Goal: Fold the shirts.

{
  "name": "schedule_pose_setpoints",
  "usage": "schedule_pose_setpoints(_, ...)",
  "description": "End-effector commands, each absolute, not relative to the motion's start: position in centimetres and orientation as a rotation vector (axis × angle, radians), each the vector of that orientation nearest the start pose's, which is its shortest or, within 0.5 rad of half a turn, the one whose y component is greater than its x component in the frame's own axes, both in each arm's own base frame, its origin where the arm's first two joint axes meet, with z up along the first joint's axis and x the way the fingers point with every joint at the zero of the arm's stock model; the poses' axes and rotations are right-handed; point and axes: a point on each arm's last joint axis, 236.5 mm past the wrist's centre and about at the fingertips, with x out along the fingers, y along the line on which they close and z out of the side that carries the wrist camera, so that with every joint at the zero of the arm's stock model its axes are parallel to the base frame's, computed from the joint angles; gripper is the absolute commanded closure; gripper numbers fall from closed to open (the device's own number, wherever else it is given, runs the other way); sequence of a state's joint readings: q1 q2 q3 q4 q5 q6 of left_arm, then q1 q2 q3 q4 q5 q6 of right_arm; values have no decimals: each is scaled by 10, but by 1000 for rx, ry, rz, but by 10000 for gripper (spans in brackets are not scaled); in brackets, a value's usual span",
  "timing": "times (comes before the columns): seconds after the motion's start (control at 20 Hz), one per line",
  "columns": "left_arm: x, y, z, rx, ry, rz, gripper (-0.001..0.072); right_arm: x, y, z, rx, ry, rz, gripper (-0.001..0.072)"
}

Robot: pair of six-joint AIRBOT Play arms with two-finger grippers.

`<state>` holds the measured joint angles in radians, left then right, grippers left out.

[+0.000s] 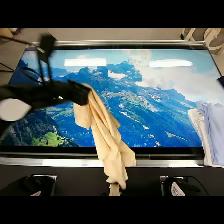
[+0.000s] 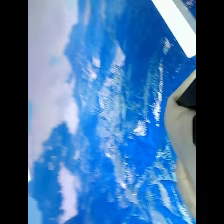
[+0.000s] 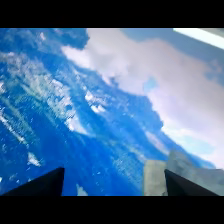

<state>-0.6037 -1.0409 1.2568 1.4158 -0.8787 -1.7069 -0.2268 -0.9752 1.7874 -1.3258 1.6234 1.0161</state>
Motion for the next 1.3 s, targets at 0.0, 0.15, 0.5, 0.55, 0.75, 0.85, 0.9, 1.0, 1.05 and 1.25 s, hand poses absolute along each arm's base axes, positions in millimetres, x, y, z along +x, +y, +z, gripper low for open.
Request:
schedule_pose_setpoints(0.0,332,-264,70,6,961,-545,680,308,14,214,-201,1066,464,40)
schedule_pose_setpoints(0.15,331,-262,45,26,1021,-530,680,290,46,109,-111,1293,590,41)
schedule_pose_setpoints(0.5,323,-230,33,51,1127,-465,679,217,170,-34,-47,1444,896,-5)
schedule_pose_setpoints(0.55,321,-225,31,56,1144,-457,680,213,170,-46,-17,1471,884,0)
schedule_pose_setpoints(0.75,325,-224,32,49,1131,-452,679,194,183,-70,99,1594,922,39)
schedule_pose_setpoints(0.85,326,-224,32,48,1128,-453,679,190,182,-81,117,1647,923,53)
schedule_pose_setpoints(0.9,326,-224,32,48,1129,-452,679,188,182,-86,124,1669,921,93)
schedule_pose_setpoints(1.0,326,-224,32,47,1128,-453,680,184,181,-94,128,1700,928,101)
schedule_pose_setpoints(1.05,326,-224,32,47,1128,-453,680,184,182,-96,140,1710,929,101)
schedule_pose_setpoints(1.25,326,-225,33,46,1127,-453,679,183,195,-101,228,1734,945,126)
